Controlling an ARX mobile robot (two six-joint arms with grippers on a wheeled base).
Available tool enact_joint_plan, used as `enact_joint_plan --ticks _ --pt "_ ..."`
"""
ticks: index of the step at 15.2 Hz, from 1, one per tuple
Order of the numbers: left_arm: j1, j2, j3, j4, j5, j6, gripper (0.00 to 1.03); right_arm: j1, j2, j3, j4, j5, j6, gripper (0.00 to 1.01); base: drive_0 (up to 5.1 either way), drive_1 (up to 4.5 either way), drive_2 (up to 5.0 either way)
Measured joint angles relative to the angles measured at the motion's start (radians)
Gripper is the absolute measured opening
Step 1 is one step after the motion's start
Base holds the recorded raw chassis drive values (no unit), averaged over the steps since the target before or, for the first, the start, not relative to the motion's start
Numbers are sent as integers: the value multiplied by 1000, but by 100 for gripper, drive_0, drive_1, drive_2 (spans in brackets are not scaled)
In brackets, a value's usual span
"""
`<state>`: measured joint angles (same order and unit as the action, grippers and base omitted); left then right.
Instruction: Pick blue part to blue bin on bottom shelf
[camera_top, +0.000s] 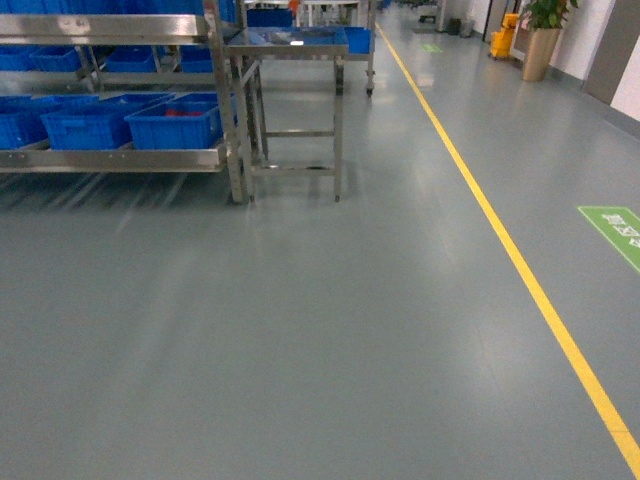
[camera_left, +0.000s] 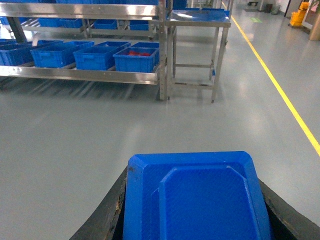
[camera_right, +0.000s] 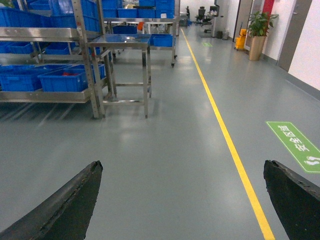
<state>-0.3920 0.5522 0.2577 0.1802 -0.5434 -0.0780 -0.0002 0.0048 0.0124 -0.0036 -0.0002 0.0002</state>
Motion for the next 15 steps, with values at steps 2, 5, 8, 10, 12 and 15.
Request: enact_joint_plan --ticks 2,5,8,10,12,15 --pt "0 0 0 2 1 0 44 0 0 0 -2 0 0 98 12 445 -422" --pt "0 0 0 2 1 0 44 0 0 0 1 1 0 98 12 445 -422" --pt "0 -1 0 4 1 0 44 0 0 0 -2 0 0 98 12 445 -422" --pt "0 0 0 1 0 0 44 0 0 0 0 0 0 98 12 445 -422" --pt "0 1 0 0 1 0 44 0 0 0 -2 0 0 98 12 445 -422" --pt "0 0 0 2 1 0 44 0 0 0 0 0 0 98 10 444 -423"
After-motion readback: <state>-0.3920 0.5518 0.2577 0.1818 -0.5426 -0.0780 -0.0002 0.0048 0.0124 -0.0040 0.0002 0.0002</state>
